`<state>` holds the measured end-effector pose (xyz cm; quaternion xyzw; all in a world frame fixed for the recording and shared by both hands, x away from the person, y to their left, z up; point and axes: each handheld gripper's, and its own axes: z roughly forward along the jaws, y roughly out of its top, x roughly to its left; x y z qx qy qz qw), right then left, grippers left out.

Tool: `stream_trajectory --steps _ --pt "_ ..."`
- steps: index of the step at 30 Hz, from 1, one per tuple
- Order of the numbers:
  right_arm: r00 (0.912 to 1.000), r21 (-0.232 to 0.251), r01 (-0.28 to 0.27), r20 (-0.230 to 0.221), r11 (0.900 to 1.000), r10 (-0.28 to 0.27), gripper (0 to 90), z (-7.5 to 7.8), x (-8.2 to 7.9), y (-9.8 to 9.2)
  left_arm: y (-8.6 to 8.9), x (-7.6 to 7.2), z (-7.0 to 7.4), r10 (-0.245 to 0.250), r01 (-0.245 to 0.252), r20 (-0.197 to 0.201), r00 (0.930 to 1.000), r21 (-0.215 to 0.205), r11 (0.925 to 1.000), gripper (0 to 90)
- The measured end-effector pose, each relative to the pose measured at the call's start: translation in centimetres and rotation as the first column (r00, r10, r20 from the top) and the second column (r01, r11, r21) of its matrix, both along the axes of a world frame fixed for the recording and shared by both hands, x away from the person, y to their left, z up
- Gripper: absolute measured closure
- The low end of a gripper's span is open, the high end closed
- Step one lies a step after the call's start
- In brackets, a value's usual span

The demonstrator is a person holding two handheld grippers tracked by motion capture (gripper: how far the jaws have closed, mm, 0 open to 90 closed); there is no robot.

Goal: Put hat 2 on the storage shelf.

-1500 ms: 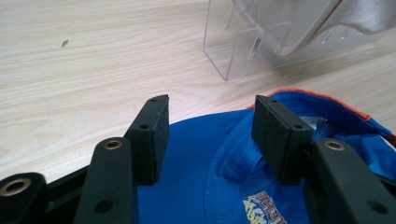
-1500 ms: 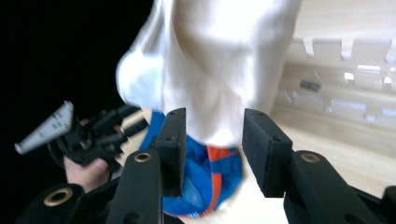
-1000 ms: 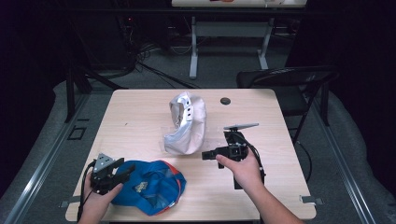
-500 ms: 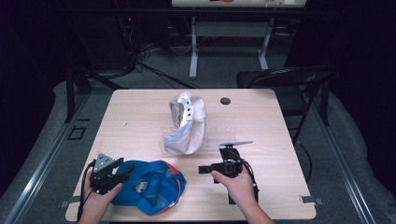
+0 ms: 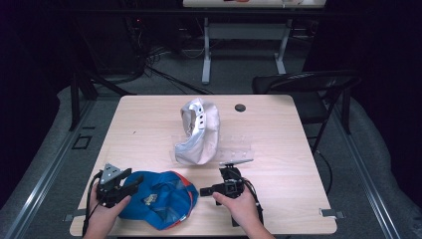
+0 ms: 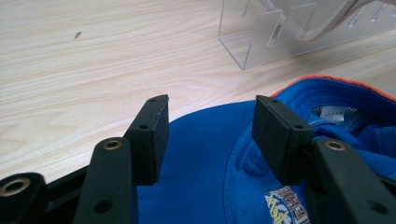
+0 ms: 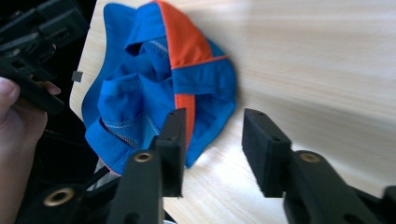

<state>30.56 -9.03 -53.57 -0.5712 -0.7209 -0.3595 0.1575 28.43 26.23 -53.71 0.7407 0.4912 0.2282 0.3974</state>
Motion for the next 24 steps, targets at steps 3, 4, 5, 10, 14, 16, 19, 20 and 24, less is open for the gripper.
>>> stream_trajectory --steps 3,4,5,10,14,16,19,20,24 --pt "0.9993 0.006 -0.029 -0.023 1.0 0.029 63.2 -0.6 -0.2 1.0 0.2 0.0 0.1 0.005 -0.005 -0.001 1.0 -0.002 1.0 46.4" --pt "0.9984 0.003 -0.047 -0.032 0.999 0.047 63.2 -0.8 -0.2 1.3 0.2 0.0 0.1 0.006 -0.006 -0.002 1.0 -0.001 1.0 46.4" --pt "0.9983 -0.003 -0.048 -0.033 0.999 0.048 63.1 -1.1 -0.3 1.6 0.3 0.0 0.1 0.004 -0.004 -0.002 1.0 0.001 1.0 46.4" --pt "0.9961 0.004 -0.073 -0.05 0.997 0.073 61.8 -1.6 -0.6 2.7 0.3 0.1 0.0 0.007 -0.007 -0.004 1.0 0.002 1.0 46.4" --pt "0.9953 -0.002 -0.082 -0.051 0.997 0.082 61.4 -1.9 -0.5 3.2 0.4 0.1 0.0 0.007 -0.007 -0.006 1.0 0.0 1.0 46.3" --pt "0.995 0.007 -0.079 -0.061 0.997 0.079 61.4 -2.1 -0.5 3.4 0.4 0.1 0.0 0.008 -0.008 -0.007 0.9999 -0.001 1.0 46.4" --pt "0.9949 0.013 -0.072 -0.071 0.997 0.073 69.3 -2.7 -0.2 3.8 0.4 0.1 0.0 0.007 -0.007 -0.009 0.9999 0.001 1.0 46.3" --pt "0.9949 0.013 -0.072 -0.071 0.997 0.073 69.3 -2.7 -0.2 3.8 0.4 0.1 0.0 0.007 -0.007 -0.009 0.9999 0.001 1.0 46.4" --pt "0.9951 0.017 -0.048 -0.085 0.999 0.05 80.0 -2.9 -0.2 3.7 0.4 0.1 0.0 0.006 -0.006 -0.008 0.9999 0.004 1.0 46.4"
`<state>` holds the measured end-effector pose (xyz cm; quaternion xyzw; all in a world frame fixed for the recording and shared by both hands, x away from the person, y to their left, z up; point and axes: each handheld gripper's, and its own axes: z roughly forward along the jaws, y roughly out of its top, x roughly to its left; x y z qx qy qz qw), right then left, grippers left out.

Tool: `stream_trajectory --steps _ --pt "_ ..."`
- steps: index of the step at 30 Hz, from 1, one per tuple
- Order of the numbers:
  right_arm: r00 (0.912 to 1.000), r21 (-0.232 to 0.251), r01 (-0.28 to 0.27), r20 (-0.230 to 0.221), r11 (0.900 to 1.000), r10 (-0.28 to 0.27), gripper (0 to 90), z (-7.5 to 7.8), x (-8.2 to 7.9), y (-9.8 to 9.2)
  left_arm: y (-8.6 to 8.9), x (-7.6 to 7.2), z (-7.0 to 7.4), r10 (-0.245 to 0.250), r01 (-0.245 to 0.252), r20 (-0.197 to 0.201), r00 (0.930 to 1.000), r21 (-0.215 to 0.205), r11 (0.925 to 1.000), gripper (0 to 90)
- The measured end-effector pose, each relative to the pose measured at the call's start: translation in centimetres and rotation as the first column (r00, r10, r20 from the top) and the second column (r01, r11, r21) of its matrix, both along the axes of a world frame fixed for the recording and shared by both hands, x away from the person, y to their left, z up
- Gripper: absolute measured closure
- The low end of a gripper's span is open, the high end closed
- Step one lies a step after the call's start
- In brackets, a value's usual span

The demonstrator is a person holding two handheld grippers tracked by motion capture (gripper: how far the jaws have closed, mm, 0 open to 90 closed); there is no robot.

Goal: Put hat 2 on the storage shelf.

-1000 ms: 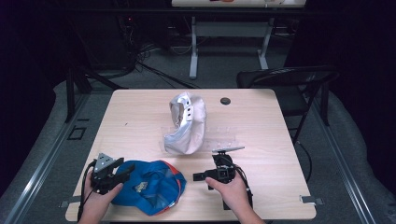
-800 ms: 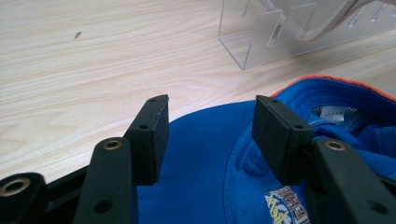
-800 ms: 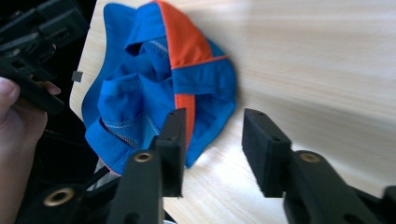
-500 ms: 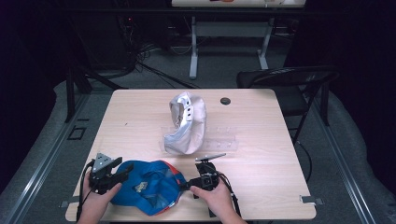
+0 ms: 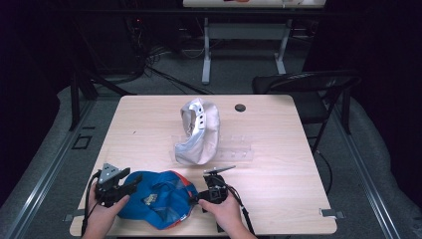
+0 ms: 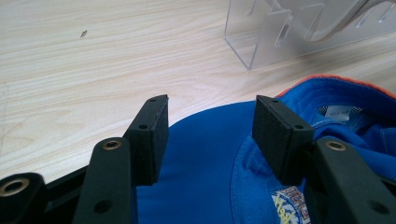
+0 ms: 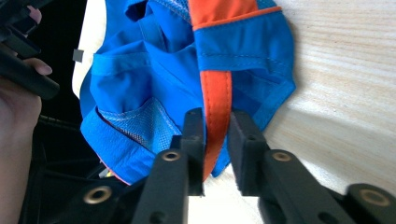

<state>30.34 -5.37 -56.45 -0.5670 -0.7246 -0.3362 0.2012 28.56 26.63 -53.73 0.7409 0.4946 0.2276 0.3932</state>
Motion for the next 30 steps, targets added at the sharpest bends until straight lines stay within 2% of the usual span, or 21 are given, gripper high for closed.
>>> stream_trajectory --steps 8,14,16,17,18,21,22,24,26,27,29,30 --pt "0.9999 0.018 -0.006 -0.01 1.0 0.006 80.8 0.6 0.0 -1.5 0.1 0.0 0.0 0.008 -0.008 0.008 0.9999 -0.005 1.0 46.4" --pt "0.9996 0.012 0.028 0.003 1.0 -0.028 80.8 1.0 -0.1 -3.5 0.1 0.0 0.0 0.008 -0.008 0.008 0.9999 -0.005 1.0 46.2" --pt "0.9993 0.025 0.036 0.009 0.999 -0.036 80.7 1.0 -0.1 -3.9 0.1 0.0 0.0 0.008 -0.008 0.007 0.9999 -0.005 1.0 46.3" --pt "0.9995 -0.007 0.031 -0.001 1.0 -0.031 80.7 1.3 -0.1 -5.0 0.1 0.1 -0.1 0.008 -0.008 0.007 0.9999 -0.004 1.0 46.2" --pt "0.9995 -0.007 0.031 -0.001 1.0 -0.031 80.7 1.3 -0.1 -5.0 0.1 0.1 -0.1 0.008 -0.008 0.007 0.9999 -0.004 1.0 46.2" --pt "0.9992 -0.002 0.039 -0.013 0.999 -0.039 80.6 1.5 -0.2 -7.0 -0.1 0.1 -0.1 0.004 -0.004 0.001 1.0 0.001 1.0 46.2" --pt "0.9994 -0.016 0.031 -0.017 0.999 -0.031 80.6 1.6 -0.2 -7.6 -0.1 0.1 -0.1 0.004 -0.004 0.0 1.0 0.001 1.0 46.2" --pt "0.9977 -0.012 0.064 -0.021 0.998 -0.064 80.6 1.6 -0.2 -8.5 -0.1 0.1 -0.1 0.003 -0.003 -0.002 1.0 0.005 1.0 46.2" --pt "0.9978 -0.022 0.061 -0.024 0.998 -0.062 80.6 1.8 -0.1 -9.8 -0.1 0.1 -0.1 0.003 -0.003 -0.002 1.0 0.006 1.0 46.2" --pt "0.9963 -0.006 0.084 -0.018 0.996 -0.084 80.6 1.8 -0.2 -10.1 -0.2 0.1 -0.2 0.003 -0.003 -0.001 1.0 0.004 1.0 46.2" --pt "0.9955 -0.01 0.092 -0.025 0.996 -0.092 80.5 2.1 -0.2 -11.4 -0.2 0.1 -0.2 0.004 -0.004 -0.002 1.0 0.003 1.0 46.2" --pt "0.9955 -0.01 0.092 -0.025 0.996 -0.092 80.5 2.1 -0.2 -11.4 -0.2 0.1 -0.2 0.004 -0.004 -0.002 1.0 0.003 1.0 46.2"
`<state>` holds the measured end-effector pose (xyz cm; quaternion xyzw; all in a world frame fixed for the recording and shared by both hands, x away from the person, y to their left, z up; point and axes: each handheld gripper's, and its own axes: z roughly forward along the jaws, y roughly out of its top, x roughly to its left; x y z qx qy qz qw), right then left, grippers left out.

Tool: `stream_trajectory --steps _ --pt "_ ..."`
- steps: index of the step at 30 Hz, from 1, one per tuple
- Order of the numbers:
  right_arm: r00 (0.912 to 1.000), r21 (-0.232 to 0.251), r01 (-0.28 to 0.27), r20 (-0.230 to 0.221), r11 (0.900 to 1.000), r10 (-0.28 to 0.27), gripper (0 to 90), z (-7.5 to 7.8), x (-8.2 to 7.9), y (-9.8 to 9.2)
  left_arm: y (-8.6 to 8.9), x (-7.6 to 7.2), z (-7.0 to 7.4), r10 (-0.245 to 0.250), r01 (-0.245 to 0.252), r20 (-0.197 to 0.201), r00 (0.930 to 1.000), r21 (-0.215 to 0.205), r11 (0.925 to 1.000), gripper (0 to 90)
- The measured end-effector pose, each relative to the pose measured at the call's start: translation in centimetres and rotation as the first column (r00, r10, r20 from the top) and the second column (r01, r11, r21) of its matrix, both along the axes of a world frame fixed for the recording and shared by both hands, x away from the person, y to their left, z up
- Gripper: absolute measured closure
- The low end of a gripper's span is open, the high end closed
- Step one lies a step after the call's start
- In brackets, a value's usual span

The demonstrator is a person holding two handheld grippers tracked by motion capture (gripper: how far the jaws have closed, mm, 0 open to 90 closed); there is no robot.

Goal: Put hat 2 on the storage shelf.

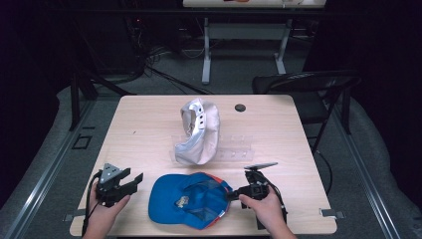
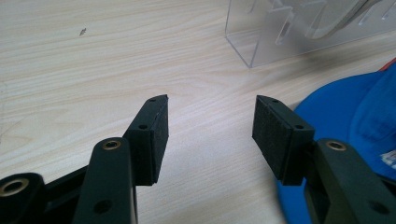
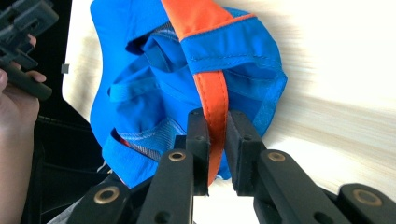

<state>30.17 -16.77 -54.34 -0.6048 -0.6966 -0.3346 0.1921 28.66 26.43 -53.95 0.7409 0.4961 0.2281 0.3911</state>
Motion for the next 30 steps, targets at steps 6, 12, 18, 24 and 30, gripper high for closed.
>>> stream_trajectory --steps 6,12,18,24,30 --pt "0.9995 -0.055 0.03 -0.005 0.998 -0.03 80.2 1.2 -0.1 -3.8 -0.1 0.0 -0.1 -0.003 0.003 -0.001 1.0 0.004 1.0 46.2" --pt "0.9974 -0.059 0.07 -0.011 0.996 -0.071 78.6 1.3 0.0 -5.6 -0.2 0.0 -0.1 -0.003 0.003 -0.003 1.0 0.007 1.0 46.2" --pt "0.9981 -0.029 0.054 -0.03 0.998 -0.055 75.7 1.6 -0.1 -5.5 -0.3 0.0 -0.1 -0.005 0.005 -0.007 1.0 0.011 0.9999 46.2" --pt "0.9986 0.023 0.034 -0.041 0.999 -0.034 70.1 1.2 0.1 -4.3 -0.2 0.0 -0.2 -0.001 0.001 -0.003 1.0 0.007 1.0 46.2" --pt "0.9979 0.034 0.016 -0.063 0.999 -0.014 68.3 0.3 0.2 -3.9 -0.1 0.0 -0.1 0.0 0.0 -0.004 1.0 0.006 1.0 46.2"
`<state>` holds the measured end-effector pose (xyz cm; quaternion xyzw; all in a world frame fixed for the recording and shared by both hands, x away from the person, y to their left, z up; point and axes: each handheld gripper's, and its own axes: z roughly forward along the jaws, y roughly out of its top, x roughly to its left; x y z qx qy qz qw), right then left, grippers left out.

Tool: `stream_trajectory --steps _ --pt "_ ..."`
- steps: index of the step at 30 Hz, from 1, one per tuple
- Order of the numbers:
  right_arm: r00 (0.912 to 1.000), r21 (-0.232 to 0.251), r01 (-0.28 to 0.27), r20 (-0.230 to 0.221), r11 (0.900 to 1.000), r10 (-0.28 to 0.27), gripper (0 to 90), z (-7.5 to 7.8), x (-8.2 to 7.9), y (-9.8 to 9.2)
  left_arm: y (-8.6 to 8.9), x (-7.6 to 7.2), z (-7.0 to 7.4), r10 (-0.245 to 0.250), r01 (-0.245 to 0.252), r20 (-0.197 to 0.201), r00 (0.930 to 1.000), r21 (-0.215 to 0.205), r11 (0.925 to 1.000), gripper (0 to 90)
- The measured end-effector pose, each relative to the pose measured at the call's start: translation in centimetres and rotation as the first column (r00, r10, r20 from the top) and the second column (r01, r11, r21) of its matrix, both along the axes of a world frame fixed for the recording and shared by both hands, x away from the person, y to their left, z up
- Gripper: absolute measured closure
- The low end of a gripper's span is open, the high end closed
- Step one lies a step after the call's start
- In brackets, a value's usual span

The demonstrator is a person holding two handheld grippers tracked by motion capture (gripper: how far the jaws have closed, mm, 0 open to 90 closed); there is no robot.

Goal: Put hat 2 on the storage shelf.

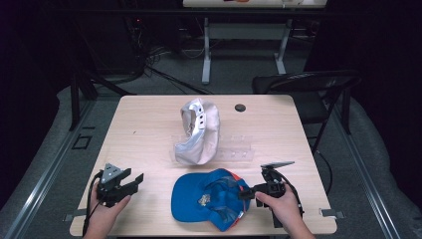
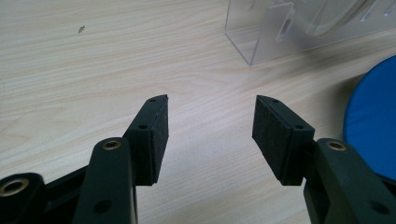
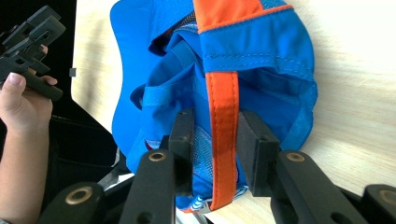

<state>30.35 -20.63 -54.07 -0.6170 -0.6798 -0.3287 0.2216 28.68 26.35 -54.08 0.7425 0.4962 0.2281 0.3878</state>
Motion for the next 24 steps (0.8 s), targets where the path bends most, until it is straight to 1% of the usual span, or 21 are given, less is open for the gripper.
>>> stream_trajectory --steps 1,2,3,4,5,6,7,8,10,11,13,14,15,16,17,19,20,21,22,23,24 --pt "1.0 0.006 -0.007 0.002 1.0 0.007 68.0 -0.2 0.0 0.0 0.0 0.0 0.0 0.0 0.0 0.0 1.0 0.0 1.0 46.2" --pt "0.9989 0.013 0.047 -0.001 0.999 -0.047 67.5 -0.7 -0.2 0.4 0.0 0.0 0.0 0.0 0.0 0.0 1.0 0.001 1.0 46.2" --pt "0.9999 -0.014 -0.001 -0.011 1.0 0.001 67.1 -0.7 0.0 0.0 -0.1 0.0 0.0 0.001 -0.001 0.001 1.0 0.0 1.0 46.2" --pt "0.9999 0.019 0.005 -0.012 1.0 -0.004 67.0 -0.8 -0.1 -0.1 -0.1 0.0 0.0 -0.001 0.001 0.002 1.0 0.002 1.0 46.2" --pt "0.9999 0.019 0.005 -0.012 1.0 -0.004 67.0 -0.8 -0.1 -0.1 -0.1 0.0 0.0 -0.001 0.001 0.002 1.0 0.002 1.0 46.2" --pt "0.9999 -0.049 0.001 -0.013 0.999 -0.001 66.7 -0.9 -0.1 -0.3 -0.1 0.0 0.0 -0.008 0.008 -0.004 1.0 0.012 0.9999 46.2" --pt "0.9997 0.009 0.014 -0.023 1.0 -0.014 64.6 -1.2 -0.2 -0.5 -0.2 0.0 0.0 -0.006 0.006 -0.001 1.0 0.008 1.0 46.2" --pt "0.9997 0.009 0.014 -0.023 1.0 -0.014 64.6 -1.2 -0.2 -0.5 -0.2 0.0 0.0 -0.006 0.006 -0.001 1.0 0.008 1.0 46.2" --pt "0.9996 -0.031 0.002 -0.029 1.0 -0.003 62.6 -1.6 -0.3 -0.6 -0.2 0.0 -0.1 -0.008 0.008 -0.001 1.0 0.012 0.9999 46.2" --pt "0.9977 -0.001 0.002 -0.067 1.0 -0.002 62.4 -1.7 -0.4 -0.6 -0.2 0.0 -0.1 -0.008 0.008 -0.001 1.0 0.012 0.9999 46.2" --pt "0.999 -0.006 0.002 -0.045 1.0 -0.003 61.9 -2.0 -0.4 -0.6 -0.2 0.0 -0.1 -0.004 0.004 -0.001 1.0 0.008 1.0 46.2" --pt "0.9969 -0.01 -0.025 -0.074 1.0 0.024 61.7 -2.0 -0.5 -0.8 -0.2 0.0 0.0 -0.003 0.003 -0.002 1.0 0.007 1.0 46.2" --pt "0.9964 0.012 0.002 -0.085 1.0 -0.001 61.1 -2.4 -0.6 -0.5 -0.2 0.0 -0.1 -0.003 0.003 -0.003 1.0 0.007 1.0 46.2" --pt "0.9984 0.012 -0.011 -0.056 1.0 0.012 61.2 -2.7 -0.6 -0.5 -0.2 0.0 -0.1 -0.003 0.003 -0.001 1.0 0.009 1.0 46.1" --pt "0.9968 0.032 -0.005 -0.08 0.999 0.008 61.2 -2.7 -0.7 -0.4 -0.2 0.0 -0.1 -0.003 0.003 -0.002 1.0 0.009 1.0 46.1" --pt "0.9969 0.055 -0.014 -0.076 0.998 0.019 61.2 -2.7 -0.7 -0.4 -0.2 0.0 -0.1 -0.004 0.004 -0.002 1.0 0.01 0.9999 46.1" --pt "0.9984 0.081 -0.008 -0.054 0.997 0.013 61.1 -2.7 -0.7 -0.4 -0.2 0.0 -0.1 -0.004 0.004 -0.002 1.0 0.01 0.9999 46.1" --pt "0.9983 0.043 -0.022 -0.053 0.999 0.024 61.1 -1.9 -0.7 -0.4 -0.2 0.0 -0.1 -0.004 0.004 -0.001 1.0 0.01 0.9999 46.1" --pt "0.9983 0.043 -0.022 -0.053 0.999 0.024 61.1 -1.9 -0.7 -0.4 -0.2 0.0 -0.1 -0.003 0.003 -0.001 1.0 0.009 1.0 46.1" --pt "0.9995 0.129 -0.004 -0.032 0.992 0.008 61.2 -1.5 -0.7 -0.2 -0.2 0.0 -0.1 -0.003 0.003 -0.001 1.0 0.008 1.0 46.1" --pt "0.9995 0.129 -0.004 -0.032 0.992 0.008 61.2 -1.5 -0.7 -0.2 -0.2 0.0 -0.1 -0.003 0.004 -0.001 1.0 0.009 1.0 46.1"
